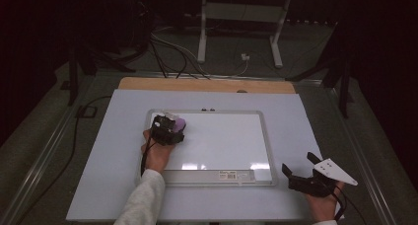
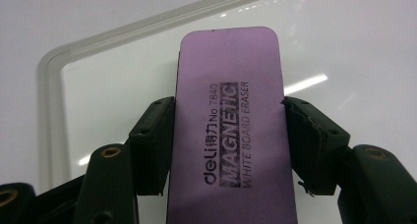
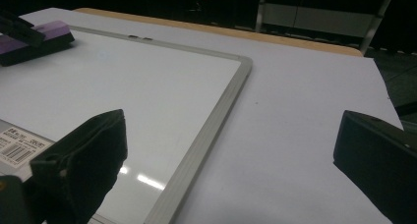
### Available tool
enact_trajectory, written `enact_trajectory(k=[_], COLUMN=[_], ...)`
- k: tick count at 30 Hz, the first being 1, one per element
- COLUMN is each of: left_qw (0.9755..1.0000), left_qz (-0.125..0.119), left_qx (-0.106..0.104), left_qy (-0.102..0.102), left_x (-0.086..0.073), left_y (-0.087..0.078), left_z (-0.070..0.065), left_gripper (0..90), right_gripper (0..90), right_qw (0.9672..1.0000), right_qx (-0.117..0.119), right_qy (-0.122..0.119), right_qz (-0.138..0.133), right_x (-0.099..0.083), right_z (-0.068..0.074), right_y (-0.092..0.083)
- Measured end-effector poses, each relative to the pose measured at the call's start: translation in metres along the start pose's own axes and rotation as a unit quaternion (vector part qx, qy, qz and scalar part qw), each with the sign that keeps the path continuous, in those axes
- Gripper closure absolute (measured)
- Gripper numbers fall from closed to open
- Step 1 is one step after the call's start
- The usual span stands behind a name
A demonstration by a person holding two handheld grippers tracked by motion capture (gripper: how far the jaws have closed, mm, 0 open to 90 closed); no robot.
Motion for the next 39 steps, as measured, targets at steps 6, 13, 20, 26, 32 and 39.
enact_trajectory(k=[6, 13, 20, 26, 32, 39], left_qw=[0.9993, 0.9980, 0.9962, 0.9964, 0.9967, 0.9988], left_qz=[0.004, 0.001, 0.009, -0.046, -0.062, -0.034], left_qx=[0.026, 0.050, 0.064, 0.060, 0.019, 0.017], left_qy=[-0.027, -0.038, -0.058, -0.037, 0.049, 0.030], left_x=[-0.004, -0.004, -0.009, 0.003, 0.008, -0.003], left_y=[0.002, 0.005, 0.013, -0.004, -0.013, -0.002], left_z=[0.016, 0.026, 0.031, 0.027, 0.009, 0.017], left_gripper=[41.1, 41.1, 38.7, 26.1, 31.5, 27.7], right_gripper=[0.0, 0.0, 0.0, 0.0, 0.0, 0.0], right_qw=[1.0000, 1.0000, 1.0000, 1.0000, 1.0000, 1.0000], right_qx=[-0.002, -0.003, -0.003, -0.005, -0.002, -0.005], right_qy=[0.001, 0.000, 0.000, 0.002, 0.000, 0.002], right_qz=[0.000, -0.001, -0.002, -0.002, 0.000, -0.003], right_x=[0.000, 0.000, 0.000, 0.000, 0.000, 0.000], right_z=[-0.001, -0.001, -0.002, -0.003, 0.000, -0.002], right_y=[-0.001, -0.001, -0.002, -0.002, -0.001, -0.002])
Point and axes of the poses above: each handheld gripper's, and its own axes: y roughly forward along the jaws, x roughly out of its top, z roughly to its left, the point moved 8 cm from there along y, roughly forward along the jaws, and after that the axes turned 12 degrees about -z, right-handed, at the moved point
